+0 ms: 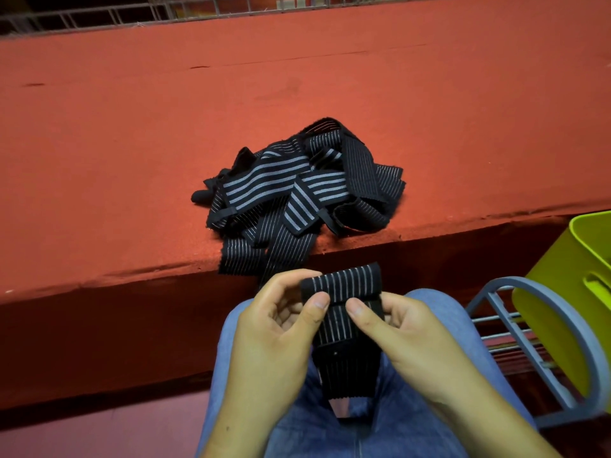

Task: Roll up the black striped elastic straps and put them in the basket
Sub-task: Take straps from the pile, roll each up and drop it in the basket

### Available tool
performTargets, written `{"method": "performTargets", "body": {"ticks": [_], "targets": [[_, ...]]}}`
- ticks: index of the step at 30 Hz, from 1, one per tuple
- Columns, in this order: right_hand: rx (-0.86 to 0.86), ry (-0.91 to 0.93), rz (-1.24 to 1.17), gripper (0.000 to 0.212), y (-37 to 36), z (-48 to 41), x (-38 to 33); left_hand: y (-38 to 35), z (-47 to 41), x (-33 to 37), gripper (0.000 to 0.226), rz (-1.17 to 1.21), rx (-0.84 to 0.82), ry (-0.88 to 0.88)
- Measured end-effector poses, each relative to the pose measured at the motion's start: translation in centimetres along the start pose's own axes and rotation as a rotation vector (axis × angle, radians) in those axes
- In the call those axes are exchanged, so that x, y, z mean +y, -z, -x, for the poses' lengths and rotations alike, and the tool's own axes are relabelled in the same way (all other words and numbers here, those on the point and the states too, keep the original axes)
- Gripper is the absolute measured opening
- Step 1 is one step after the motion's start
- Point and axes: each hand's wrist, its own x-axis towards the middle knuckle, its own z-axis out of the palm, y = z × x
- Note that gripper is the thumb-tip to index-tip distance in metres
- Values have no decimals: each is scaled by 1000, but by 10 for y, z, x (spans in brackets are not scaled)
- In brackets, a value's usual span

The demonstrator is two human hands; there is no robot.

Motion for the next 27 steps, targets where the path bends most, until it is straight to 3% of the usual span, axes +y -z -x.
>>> {"method": "performTargets", "body": {"ticks": [4, 10, 15, 18, 22, 27], "targets": [[29, -26, 14, 40, 1, -1, 0, 0, -1, 2, 27, 6, 3, -20], [37, -32, -49, 18, 0, -1, -6, -1, -2, 1, 33, -27, -2, -64], [-15, -7, -75, 59, 1, 6, -9, 1, -3, -2, 35, -83, 11, -83], [22, 10, -66, 70, 0, 2, -8, 2, -3, -4, 34, -89, -4, -81], [72, 45, -52, 40, -2, -3, -5, 2, -1, -4, 41, -98, -49, -45], [80, 66, -36, 22, 2, -2, -3, -5, 2, 0, 48, 11, -139, 75]]}}
